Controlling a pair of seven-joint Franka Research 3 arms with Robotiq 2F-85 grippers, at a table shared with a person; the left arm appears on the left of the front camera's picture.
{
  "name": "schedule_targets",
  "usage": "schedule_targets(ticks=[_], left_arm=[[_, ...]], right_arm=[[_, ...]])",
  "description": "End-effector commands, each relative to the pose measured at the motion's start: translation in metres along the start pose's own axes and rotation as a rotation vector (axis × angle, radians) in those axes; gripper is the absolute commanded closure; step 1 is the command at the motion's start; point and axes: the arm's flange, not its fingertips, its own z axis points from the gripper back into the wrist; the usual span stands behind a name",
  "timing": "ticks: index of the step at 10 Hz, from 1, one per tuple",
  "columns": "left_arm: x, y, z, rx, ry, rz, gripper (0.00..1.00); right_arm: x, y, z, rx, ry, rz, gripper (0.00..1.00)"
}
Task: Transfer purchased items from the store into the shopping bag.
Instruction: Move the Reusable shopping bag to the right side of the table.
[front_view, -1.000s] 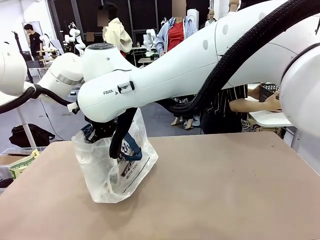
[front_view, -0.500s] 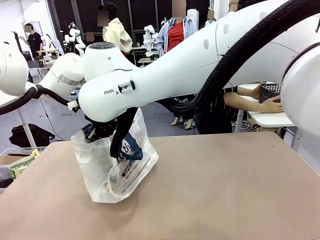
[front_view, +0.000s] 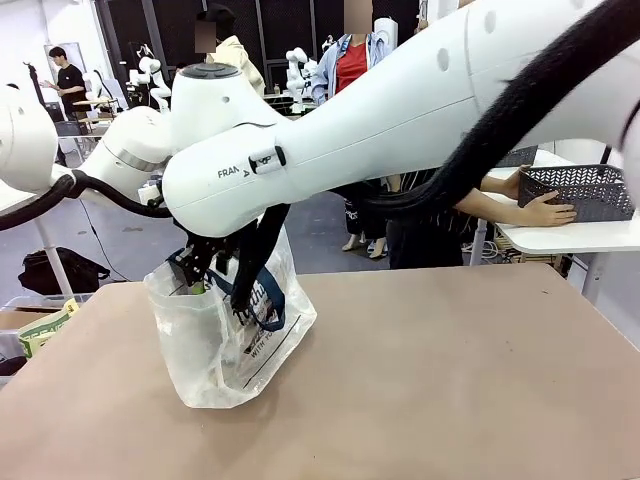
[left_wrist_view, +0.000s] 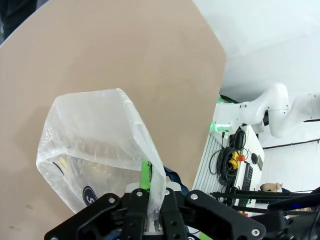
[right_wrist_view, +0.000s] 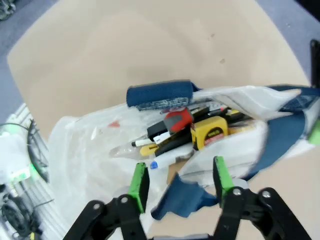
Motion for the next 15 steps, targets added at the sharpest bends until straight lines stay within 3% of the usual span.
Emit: schedule_targets(ticks=[1,3,5,8,10,13,15], left_arm=[[0.003,0.003,0.007,-0.003,0.011,0.005,1.0],[0.004,0.005,0.006,-0.01,0.016,-0.004,1.0],[0.004,0.003,0.004,-0.011,0.031,-0.026,1.0],[0.0,0.003,0.002,0.004,0.041,-0.032,1.0],[0.0,0.002,-0.001,0.01,0.043,-0.032,1.0],[0.005,0.0,-0.006,0.023,0.053,-0.024,1.0],[0.005,0.001,-0.007,0.087,0.086,-0.024,1.0]], right_arm=[[-0.044,-0.003,0.026,-0.037,-0.055,-0.039,0.0],[-0.083,-0.029,0.072,-0.062,-0.128,-0.129,0.0],[-0.139,-0.078,0.109,-0.152,-0.151,-0.343,0.0],[-0.274,-0.192,0.15,-0.24,-0.072,-0.758,0.0],[-0.375,-0.237,0.158,-0.249,-0.023,-1.094,0.0],[-0.449,-0.242,0.155,-0.226,-0.02,-1.276,0.0],[-0.457,-0.244,0.139,-0.182,-0.104,-1.349,0.0]])
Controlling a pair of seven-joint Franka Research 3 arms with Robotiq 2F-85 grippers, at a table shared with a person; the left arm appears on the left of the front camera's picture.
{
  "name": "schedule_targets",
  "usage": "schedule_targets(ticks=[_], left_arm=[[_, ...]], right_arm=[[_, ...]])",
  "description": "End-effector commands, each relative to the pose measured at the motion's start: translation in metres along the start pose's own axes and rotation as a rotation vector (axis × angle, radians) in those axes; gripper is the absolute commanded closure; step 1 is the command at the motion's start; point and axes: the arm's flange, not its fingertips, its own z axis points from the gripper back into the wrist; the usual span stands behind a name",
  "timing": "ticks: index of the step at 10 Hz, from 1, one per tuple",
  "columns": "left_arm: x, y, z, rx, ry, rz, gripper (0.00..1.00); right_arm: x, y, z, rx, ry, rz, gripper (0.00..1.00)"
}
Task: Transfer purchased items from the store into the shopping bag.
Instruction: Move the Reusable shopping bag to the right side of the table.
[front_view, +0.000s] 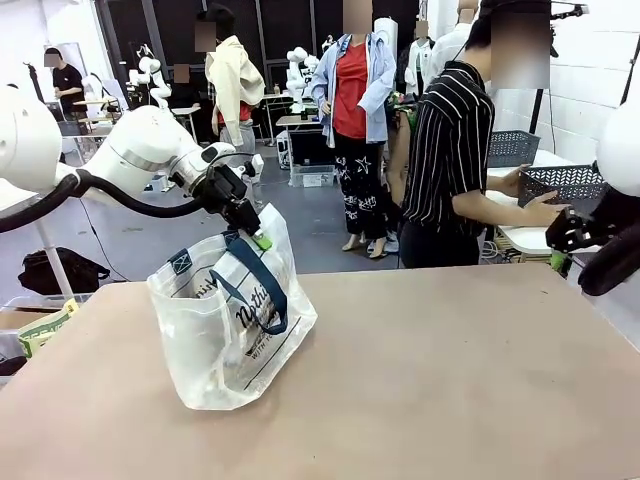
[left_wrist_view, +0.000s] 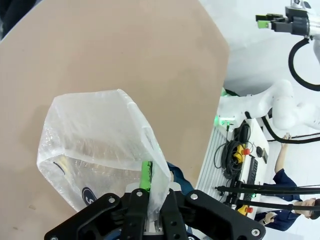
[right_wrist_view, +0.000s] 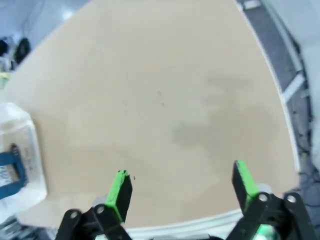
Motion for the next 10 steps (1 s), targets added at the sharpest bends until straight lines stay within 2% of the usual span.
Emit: schedule_targets(ticks=[1,7,10], left_arm=[[0.002,0.006,0.001,0.083,0.04,0.024,1.0],[-0.016,-0.018,0.052,0.325,0.009,0.102,1.0],[-0.026,-0.022,0.083,0.386,-0.01,0.137,1.0]], right_arm=[[0.004,-0.001,0.003,-0.036,0.009,0.04,0.0],[0.004,-0.001,0.003,-0.036,0.009,0.04,0.0],[0.004,-0.001,0.003,-0.036,0.009,0.04,0.0]])
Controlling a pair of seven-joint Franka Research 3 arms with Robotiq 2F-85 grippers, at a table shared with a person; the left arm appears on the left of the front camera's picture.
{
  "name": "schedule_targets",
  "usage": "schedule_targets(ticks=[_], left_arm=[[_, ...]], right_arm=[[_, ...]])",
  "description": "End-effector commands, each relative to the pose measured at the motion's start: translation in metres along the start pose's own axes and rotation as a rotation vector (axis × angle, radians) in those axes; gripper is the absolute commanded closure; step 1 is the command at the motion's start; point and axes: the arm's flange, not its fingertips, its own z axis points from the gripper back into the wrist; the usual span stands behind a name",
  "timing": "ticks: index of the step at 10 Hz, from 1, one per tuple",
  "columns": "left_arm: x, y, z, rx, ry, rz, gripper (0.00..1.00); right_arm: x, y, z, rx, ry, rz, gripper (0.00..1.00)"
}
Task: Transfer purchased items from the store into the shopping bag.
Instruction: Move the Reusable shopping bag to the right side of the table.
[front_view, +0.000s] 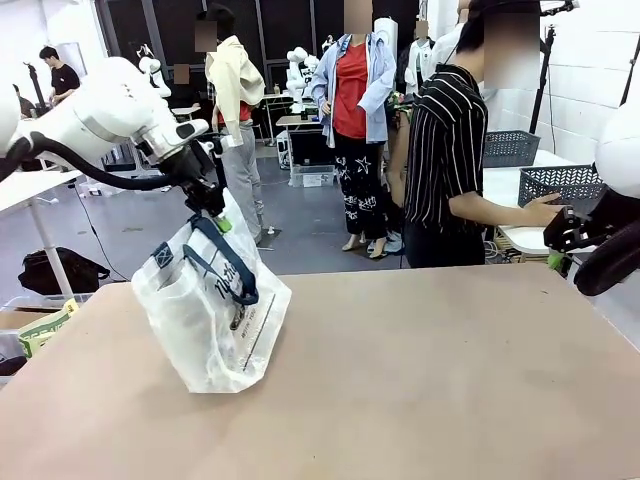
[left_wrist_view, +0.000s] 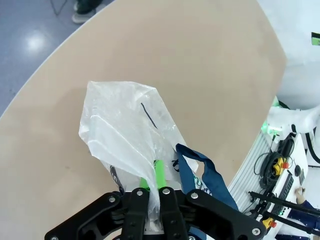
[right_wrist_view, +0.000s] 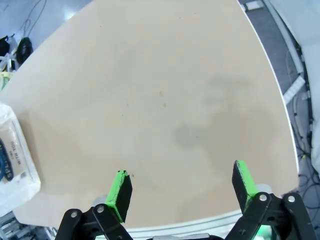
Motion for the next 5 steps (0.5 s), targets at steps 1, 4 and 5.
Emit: schedule_targets(ticks=[1,4,5], left_arm=[[-0.011,-0.004,0.015,0.071,-0.017,0.058,1.0],[-0.041,0.022,0.062,0.131,-0.066,0.205,1.0],[-0.053,0.032,0.077,0.145,-0.091,0.249,1.0]], right_arm=[[0.003,-0.001,0.001,-0.02,0.009,0.016,0.0],[0.003,-0.001,0.001,-0.02,0.009,0.016,0.0],[0.003,-0.001,0.001,-0.02,0.009,0.016,0.0]])
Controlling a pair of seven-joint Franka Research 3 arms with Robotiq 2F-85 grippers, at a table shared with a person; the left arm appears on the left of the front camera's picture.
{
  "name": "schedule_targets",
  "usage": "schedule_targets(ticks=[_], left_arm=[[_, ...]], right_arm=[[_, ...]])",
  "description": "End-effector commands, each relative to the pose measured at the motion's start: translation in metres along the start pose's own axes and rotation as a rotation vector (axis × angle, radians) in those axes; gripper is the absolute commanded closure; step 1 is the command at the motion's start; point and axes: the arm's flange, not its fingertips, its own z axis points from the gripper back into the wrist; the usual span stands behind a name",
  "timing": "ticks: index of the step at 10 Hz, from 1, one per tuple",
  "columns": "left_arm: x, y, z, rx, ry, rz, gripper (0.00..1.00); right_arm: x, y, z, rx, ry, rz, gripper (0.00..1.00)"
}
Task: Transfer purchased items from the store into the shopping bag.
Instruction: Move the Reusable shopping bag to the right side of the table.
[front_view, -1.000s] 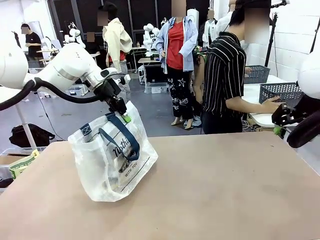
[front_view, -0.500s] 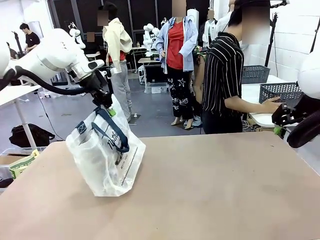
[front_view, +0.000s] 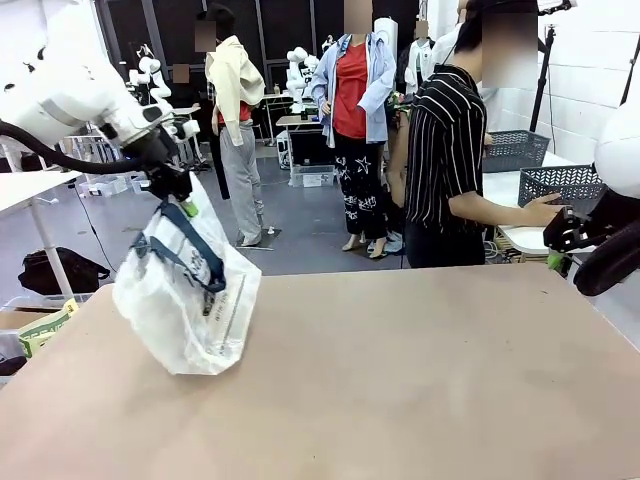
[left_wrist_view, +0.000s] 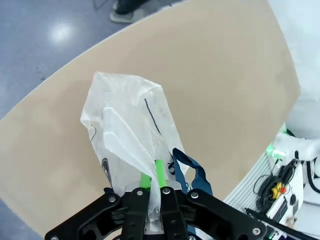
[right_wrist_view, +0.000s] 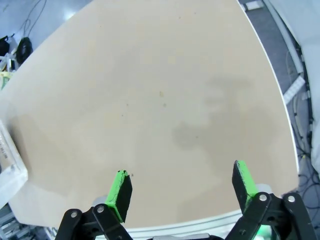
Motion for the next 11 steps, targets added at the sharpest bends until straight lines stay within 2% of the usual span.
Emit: schedule_targets(ticks=[1,2,5,7,8,9,11], left_arm=[[-0.025,0.016,0.024,0.037,-0.043,0.116,1.0],[-0.033,0.024,0.038,0.042,-0.039,0.158,1.0],[-0.057,0.033,0.073,0.167,0.036,0.298,1.0],[-0.065,0.052,0.085,0.236,-0.015,0.433,1.0],[-0.062,0.052,0.082,0.183,-0.065,0.452,1.0],[-0.062,0.055,0.083,0.199,0.0,0.358,1.0],[-0.062,0.055,0.083,0.199,0.0,0.358,1.0]], right_arm=[[0.003,-0.001,0.001,-0.019,0.009,0.015,0.0],[0.003,-0.001,0.001,-0.019,0.009,0.015,0.0],[0.003,-0.001,0.001,-0.019,0.009,0.015,0.0],[0.003,-0.001,0.001,-0.019,0.009,0.015,0.0],[0.003,-0.001,0.001,-0.019,0.009,0.015,0.0],[0.003,-0.001,0.001,-0.019,0.009,0.015,0.0],[0.003,-0.001,0.001,-0.019,0.009,0.015,0.0]])
